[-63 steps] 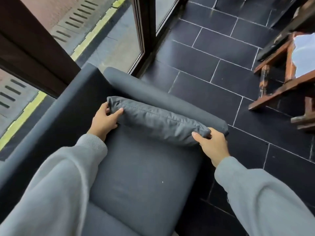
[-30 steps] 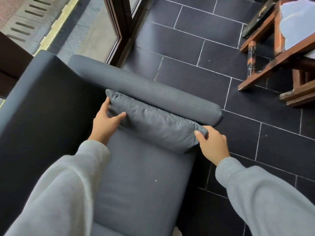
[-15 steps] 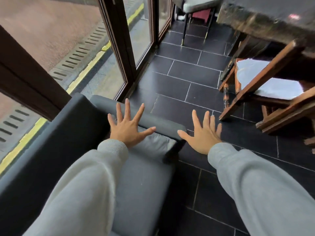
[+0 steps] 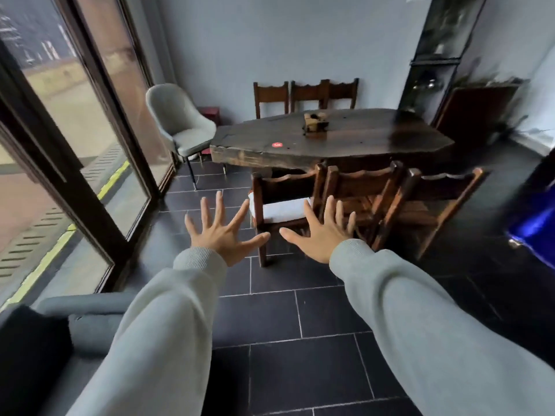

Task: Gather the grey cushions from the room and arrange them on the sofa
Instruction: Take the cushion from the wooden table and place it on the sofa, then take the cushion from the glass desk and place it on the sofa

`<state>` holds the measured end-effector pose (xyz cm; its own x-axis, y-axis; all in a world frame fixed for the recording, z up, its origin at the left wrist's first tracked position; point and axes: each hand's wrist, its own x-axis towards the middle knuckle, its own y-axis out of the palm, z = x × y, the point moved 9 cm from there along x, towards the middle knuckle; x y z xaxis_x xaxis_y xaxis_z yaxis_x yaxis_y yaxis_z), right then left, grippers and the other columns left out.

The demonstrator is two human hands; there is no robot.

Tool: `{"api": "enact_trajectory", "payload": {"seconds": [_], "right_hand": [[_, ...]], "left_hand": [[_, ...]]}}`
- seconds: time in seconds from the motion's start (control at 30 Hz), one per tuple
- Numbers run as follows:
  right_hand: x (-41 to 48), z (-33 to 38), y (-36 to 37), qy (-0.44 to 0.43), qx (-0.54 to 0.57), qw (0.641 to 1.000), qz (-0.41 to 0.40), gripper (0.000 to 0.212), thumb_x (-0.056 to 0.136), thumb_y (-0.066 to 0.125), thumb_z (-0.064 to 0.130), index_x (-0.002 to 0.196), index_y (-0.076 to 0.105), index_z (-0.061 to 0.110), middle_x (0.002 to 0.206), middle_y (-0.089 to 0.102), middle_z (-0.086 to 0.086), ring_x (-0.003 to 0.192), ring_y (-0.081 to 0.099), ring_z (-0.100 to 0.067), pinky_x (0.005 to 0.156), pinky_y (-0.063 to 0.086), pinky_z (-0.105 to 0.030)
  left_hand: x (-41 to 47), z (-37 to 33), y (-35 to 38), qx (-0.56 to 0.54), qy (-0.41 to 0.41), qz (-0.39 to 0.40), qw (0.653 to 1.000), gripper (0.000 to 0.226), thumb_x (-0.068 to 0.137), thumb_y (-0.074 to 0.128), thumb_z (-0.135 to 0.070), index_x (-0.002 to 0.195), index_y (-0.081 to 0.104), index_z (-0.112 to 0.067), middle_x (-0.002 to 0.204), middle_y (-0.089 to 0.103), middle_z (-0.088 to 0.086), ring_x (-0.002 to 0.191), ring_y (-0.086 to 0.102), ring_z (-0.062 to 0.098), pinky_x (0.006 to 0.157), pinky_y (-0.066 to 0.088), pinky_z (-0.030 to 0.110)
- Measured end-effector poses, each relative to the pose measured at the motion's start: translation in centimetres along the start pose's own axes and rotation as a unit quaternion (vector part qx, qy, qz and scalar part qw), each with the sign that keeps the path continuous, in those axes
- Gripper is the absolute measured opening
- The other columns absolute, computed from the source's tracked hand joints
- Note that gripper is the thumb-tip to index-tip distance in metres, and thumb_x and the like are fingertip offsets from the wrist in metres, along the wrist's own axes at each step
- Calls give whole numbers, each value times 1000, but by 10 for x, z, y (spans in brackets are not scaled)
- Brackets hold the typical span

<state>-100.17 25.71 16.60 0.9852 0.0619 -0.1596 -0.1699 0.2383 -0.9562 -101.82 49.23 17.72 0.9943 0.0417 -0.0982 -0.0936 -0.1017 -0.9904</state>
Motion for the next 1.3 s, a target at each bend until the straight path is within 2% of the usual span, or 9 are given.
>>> {"api": "enact_trajectory", "payload": {"seconds": [0.1, 0.23, 0.47, 0.67, 0.97, 1.1, 1.3], "right_hand": [[-34, -111, -62, 72, 8, 996, -46, 113, 69, 13, 103, 163, -10, 45, 171, -26, -18, 156, -28, -37, 121, -19, -62], [-94, -262, -127, 181, 19, 979, -92, 111, 72, 15, 102, 163, -12, 44, 170, -27, -19, 156, -28, -38, 121, -19, -63], [-218, -500, -203, 384, 22, 915, -121, 113, 71, 14, 104, 162, -18, 45, 169, -31, -16, 154, -30, -41, 120, -18, -67], [-289, -656, -255, 516, 6, 845, -140, 114, 72, 16, 103, 162, -19, 43, 169, -32, -15, 154, -30, -40, 121, -17, -66], [-363, -834, -284, 629, 13, 762, -154, 119, 64, 15, 107, 161, -17, 47, 168, -34, -13, 155, -32, -36, 118, -23, -63], [-403, -897, -282, 661, 27, 734, -156, 118, 67, 18, 106, 162, -14, 45, 168, -33, -13, 155, -30, -38, 119, -22, -64], [-470, -1034, -287, 699, 36, 695, -166, 113, 73, 22, 103, 163, -15, 45, 170, -30, -16, 156, -26, -40, 119, -19, -65]], "left_hand": [[15, -126, -29, -1, 86, -26, 996, 107, 64, 10, -107, 156, -17, -61, 169, -35, 2, 155, -32, 37, 119, -13, 72], [18, -307, -45, 6, 207, -25, 978, 119, 45, -5, -111, 152, -21, -62, 169, -36, 1, 154, -33, 36, 118, -15, 71], [-26, -613, -28, 9, 411, -22, 911, 105, 70, 21, -103, 156, -16, -58, 171, -32, 3, 156, -29, 35, 120, -11, 71], [-61, -827, -20, 7, 518, 5, 855, 107, 69, 19, -105, 156, -18, -57, 170, -33, 2, 156, -29, 35, 119, -12, 71], [-108, -1075, 4, 4, 625, 27, 780, 109, 67, 15, -106, 157, -18, -56, 170, -33, 1, 156, -28, 36, 119, -13, 69], [-136, -1149, 30, 20, 660, 34, 750, 109, 65, 14, -106, 156, -20, -57, 169, -35, 0, 156, -29, 36, 119, -14, 69], [-174, -1286, 77, 50, 680, 36, 731, 109, 72, 29, -102, 154, -24, -56, 168, -38, 2, 155, -31, 37, 119, -12, 71]]}}
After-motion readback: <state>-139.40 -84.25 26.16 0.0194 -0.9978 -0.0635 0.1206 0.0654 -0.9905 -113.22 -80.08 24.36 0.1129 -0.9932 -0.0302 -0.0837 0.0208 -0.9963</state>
